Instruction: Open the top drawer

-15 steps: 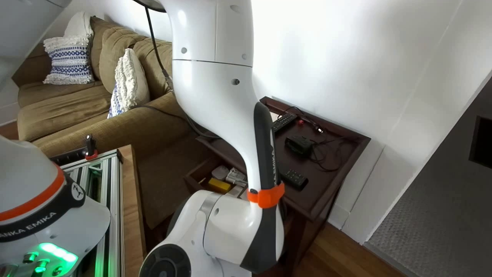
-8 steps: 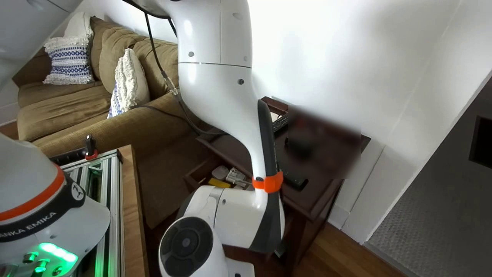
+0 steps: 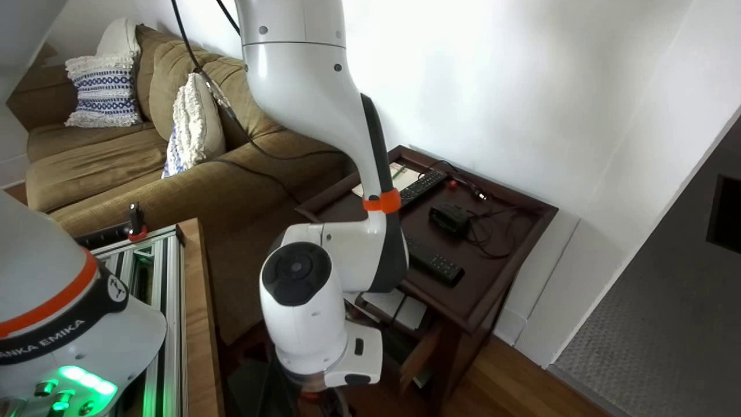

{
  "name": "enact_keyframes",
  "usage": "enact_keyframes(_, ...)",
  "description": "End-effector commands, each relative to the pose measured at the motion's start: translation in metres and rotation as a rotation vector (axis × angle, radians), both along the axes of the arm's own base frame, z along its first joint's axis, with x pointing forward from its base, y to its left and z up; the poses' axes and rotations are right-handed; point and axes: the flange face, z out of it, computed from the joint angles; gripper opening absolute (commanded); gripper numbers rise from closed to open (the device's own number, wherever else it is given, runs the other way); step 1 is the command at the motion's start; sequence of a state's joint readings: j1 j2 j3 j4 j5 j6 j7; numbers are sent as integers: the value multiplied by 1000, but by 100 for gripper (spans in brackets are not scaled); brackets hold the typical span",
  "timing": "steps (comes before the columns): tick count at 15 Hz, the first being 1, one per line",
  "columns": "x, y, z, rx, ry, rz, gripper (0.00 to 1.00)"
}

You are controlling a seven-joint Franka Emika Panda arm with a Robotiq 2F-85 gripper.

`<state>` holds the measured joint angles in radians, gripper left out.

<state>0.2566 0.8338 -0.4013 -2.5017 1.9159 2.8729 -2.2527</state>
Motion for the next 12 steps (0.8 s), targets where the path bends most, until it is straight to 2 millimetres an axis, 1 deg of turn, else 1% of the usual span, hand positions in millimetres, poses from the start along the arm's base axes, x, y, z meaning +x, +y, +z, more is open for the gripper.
enact_keyframes(1, 15, 19, 31, -1, -64, -94, 100)
enact_keyframes(3, 25, 25, 49, -5, -104, -155, 100)
enact_keyframes(6, 30, 37, 68, 21, -126, -215, 100)
enact_keyframes(10, 29, 56, 90, 80, -157, -287, 100)
enact_keyframes(12, 29, 68, 103, 121, -177, -303, 100)
